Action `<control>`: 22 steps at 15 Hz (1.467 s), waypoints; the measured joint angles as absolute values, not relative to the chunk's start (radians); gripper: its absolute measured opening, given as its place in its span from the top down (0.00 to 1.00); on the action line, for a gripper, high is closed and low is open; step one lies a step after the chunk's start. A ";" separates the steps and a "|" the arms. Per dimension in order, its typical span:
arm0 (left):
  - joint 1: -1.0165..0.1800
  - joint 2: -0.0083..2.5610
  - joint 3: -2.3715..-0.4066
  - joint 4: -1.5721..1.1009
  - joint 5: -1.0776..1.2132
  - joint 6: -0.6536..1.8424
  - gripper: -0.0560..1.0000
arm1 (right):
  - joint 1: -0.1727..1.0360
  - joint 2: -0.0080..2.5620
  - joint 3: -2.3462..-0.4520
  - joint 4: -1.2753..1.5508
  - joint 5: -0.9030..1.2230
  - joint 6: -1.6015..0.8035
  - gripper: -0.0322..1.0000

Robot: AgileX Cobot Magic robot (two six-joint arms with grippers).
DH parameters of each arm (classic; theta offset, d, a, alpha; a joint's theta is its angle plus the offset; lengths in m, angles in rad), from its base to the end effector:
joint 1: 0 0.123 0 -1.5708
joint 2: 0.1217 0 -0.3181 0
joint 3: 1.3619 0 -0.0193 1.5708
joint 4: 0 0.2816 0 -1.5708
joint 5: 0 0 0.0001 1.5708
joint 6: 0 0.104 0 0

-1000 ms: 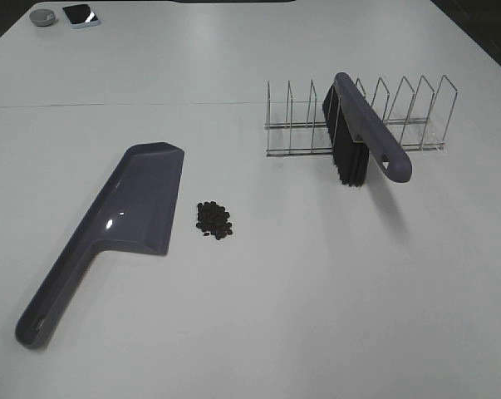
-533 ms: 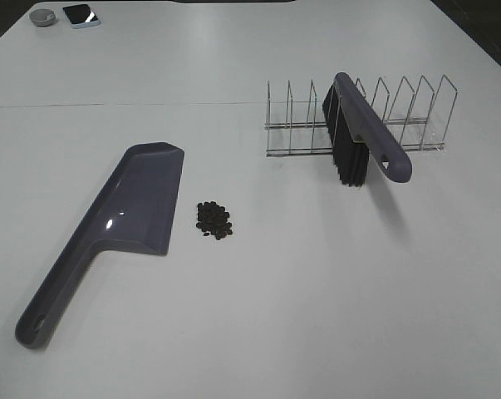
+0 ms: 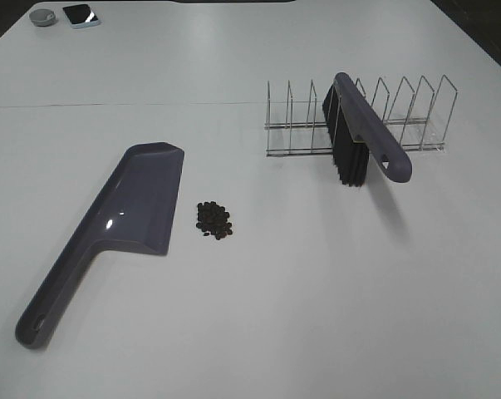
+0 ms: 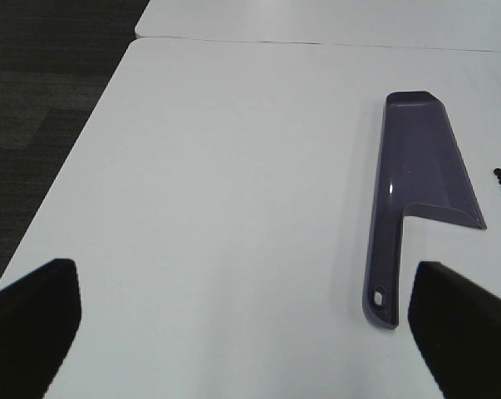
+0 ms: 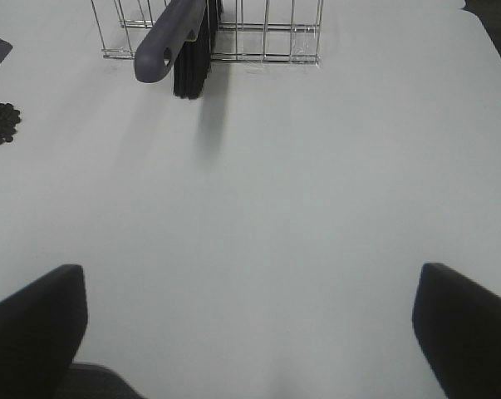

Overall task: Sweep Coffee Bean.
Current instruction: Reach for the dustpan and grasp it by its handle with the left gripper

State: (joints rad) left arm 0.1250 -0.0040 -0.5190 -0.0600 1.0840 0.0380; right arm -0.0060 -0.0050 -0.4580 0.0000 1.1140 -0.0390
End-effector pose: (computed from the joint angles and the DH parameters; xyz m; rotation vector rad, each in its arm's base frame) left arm -0.0031 -0.0059 0.2901 -0.0844 2.0415 0.0302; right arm 0.0019 0.0000 0.2681 -0.0352 2.1344 -0.0265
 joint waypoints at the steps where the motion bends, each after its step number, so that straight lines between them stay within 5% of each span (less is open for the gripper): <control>1: 0.125 -0.004 -0.519 -0.060 1.084 0.038 0.01 | -0.006 -0.005 -0.458 0.000 1.114 -0.039 0.01; 22: 0.125 0.115 -0.542 -0.059 1.115 0.074 0.02 | -0.006 -0.005 -0.458 0.000 1.114 -0.039 0.01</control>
